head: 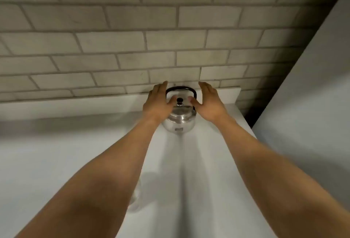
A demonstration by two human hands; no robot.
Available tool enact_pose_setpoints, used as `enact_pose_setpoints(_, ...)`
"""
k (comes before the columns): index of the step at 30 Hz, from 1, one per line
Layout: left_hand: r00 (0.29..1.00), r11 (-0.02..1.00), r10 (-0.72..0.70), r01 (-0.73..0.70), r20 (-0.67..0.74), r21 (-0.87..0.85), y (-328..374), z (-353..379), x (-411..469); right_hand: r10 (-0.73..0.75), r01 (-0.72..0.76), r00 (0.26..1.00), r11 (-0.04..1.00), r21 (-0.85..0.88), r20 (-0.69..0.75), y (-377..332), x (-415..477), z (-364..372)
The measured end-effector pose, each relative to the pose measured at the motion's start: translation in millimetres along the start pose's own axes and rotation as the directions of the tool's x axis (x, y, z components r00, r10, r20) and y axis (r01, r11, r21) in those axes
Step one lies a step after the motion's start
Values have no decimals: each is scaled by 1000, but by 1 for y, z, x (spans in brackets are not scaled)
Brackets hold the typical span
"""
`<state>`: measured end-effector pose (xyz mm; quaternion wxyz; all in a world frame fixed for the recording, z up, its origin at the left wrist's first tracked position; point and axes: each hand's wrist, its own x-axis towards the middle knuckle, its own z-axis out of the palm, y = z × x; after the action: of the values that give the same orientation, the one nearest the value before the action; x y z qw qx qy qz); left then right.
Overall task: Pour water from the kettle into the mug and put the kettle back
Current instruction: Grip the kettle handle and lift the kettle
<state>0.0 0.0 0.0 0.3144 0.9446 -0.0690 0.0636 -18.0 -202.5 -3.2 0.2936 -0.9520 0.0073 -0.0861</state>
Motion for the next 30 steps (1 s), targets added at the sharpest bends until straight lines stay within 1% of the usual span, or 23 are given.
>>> enact_pose_setpoints(3,996,997,-77,78,47,-13,-4,14,22,-70,71,995,997,-8,65,8,26,5)
enact_pose_setpoints(5,994,996,-86,88,73,-32,-11,22,31,-143,144,978,990,4,155,10,38,15)
enact_pose_setpoints(7,998,999,-33,34,60,-11,-14,24,38,-184,181,962,983,36,199,9,48,23)
enact_pose_setpoints(10,999,999,43,-44,28,24,-16,22,46,-212,203,959,977,66,186,6,61,28)
enact_pose_setpoints(14,991,994,103,-105,85,27,-17,14,42,-237,215,949,969,123,208,7,59,26)
enact_pose_setpoints(18,989,992,125,-123,77,-24,-13,0,21,-225,195,961,964,182,159,2,38,14)
enact_pose_setpoints(21,988,988,153,-153,32,0,-1,-13,-4,-220,199,972,957,212,83,-14,15,-2)
enact_pose_setpoints(25,976,976,217,-216,-36,36,16,-28,-45,-212,205,977,968,148,34,-29,-15,-19)
enact_pose_setpoints(28,978,979,199,-196,-55,47,26,-32,-81,-275,275,961,957,91,-13,-33,-45,-26)
enact_pose_setpoints(30,974,980,194,-189,-117,57,29,-31,-109,-314,315,949,945,90,-29,-35,-63,-28)
